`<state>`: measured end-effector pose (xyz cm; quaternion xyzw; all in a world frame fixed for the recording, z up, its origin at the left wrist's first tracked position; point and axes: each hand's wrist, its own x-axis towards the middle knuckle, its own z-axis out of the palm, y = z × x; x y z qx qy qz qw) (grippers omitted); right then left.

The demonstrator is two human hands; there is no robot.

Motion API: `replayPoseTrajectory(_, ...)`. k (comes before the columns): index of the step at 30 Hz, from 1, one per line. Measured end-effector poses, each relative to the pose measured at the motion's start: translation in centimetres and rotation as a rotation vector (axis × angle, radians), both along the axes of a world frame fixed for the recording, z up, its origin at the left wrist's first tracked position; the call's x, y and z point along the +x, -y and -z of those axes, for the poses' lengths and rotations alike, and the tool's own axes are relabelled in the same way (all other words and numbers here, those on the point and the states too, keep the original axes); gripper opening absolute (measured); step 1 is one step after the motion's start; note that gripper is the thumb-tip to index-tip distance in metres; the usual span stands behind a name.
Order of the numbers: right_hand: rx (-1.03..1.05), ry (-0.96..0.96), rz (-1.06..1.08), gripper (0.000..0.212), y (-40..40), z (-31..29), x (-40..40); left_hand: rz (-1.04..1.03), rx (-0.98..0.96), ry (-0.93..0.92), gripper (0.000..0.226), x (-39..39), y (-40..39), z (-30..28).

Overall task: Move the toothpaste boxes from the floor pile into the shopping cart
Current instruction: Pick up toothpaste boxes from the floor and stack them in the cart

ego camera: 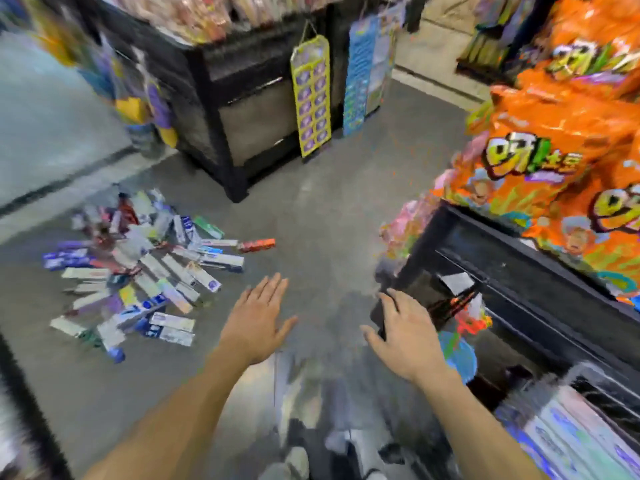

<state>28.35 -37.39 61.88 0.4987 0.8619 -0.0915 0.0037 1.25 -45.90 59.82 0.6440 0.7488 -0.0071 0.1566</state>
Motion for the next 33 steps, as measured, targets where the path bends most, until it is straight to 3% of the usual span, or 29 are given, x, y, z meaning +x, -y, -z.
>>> replayPoseTrajectory(5,-0.034,0.038,-0.227,0.083,-3.9,-0.2,-13.1,-0.259,-0.024,-0.027,0.098,-10.7,2.6,0.1)
replayPoseTrajectory(10,-0.097,0.094,-0.377,0.077,-9.2,2.3,-23.8,-0.437,-0.103,-0.014,0.075,-18.1,2.3,2.5)
replayPoseTrajectory(22,-0.258,0.281,-0.527,0.068,-27.4,14.3,-44.7,-0.642,-0.245,0.031,0.075,-34.8,-13.1,13.1)
replayPoseTrajectory(27,-0.315,0.325,-0.539,0.068,-32.5,25.2,-53.4,-0.693,-0.293,0.085,0.071,-42.0,-16.5,23.0)
replayPoseTrajectory(31,-0.389,0.286,-0.509,0.073,-33.2,37.5,-58.9,-0.727,-0.287,0.099,0.089,-46.1,-17.8,35.8)
replayPoseTrajectory(33,-0.443,0.241,-0.492,0.085,-33.0,44.1,-61.4,-0.704,-0.279,0.078,0.09,-47.6,-18.4,43.1)
